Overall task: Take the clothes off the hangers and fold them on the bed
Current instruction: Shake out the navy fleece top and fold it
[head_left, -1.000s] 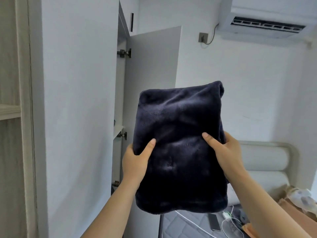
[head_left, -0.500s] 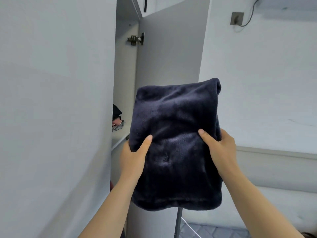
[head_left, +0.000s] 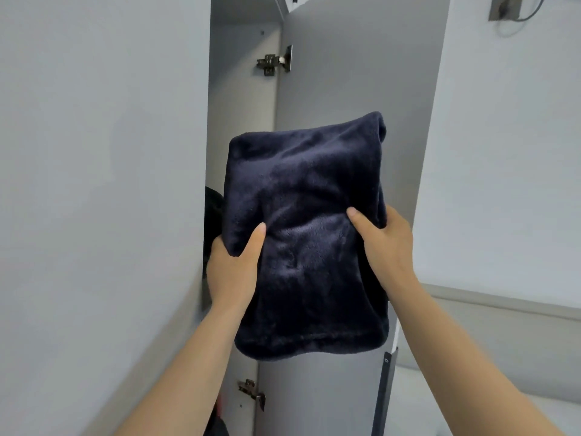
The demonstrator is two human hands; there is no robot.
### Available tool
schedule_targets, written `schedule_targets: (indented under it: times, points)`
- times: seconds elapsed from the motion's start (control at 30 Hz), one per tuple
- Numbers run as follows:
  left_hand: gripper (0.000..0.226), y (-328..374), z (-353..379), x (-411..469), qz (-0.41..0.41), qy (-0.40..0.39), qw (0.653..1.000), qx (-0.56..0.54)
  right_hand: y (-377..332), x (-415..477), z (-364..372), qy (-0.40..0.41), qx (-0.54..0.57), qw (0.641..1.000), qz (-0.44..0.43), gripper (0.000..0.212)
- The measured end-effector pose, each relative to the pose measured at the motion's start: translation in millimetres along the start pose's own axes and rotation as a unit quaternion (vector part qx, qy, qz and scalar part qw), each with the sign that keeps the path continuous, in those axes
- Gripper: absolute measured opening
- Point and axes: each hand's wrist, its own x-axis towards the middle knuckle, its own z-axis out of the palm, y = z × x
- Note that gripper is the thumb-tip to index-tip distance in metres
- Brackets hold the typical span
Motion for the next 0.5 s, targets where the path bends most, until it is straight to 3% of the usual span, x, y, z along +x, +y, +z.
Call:
schedule_targets:
  times: [0.2,0.5]
  points:
    - [0.064,-2,11,40,0.046,0.026,0.998,0.038,27,42,43,-0.031,0.074,0.997,0.008,0.025]
    - [0.073,-2,25,75,0.058,0.133,0.988,0.055,47,87,109,-0.051,0.109,0.993,-0.005,0.025]
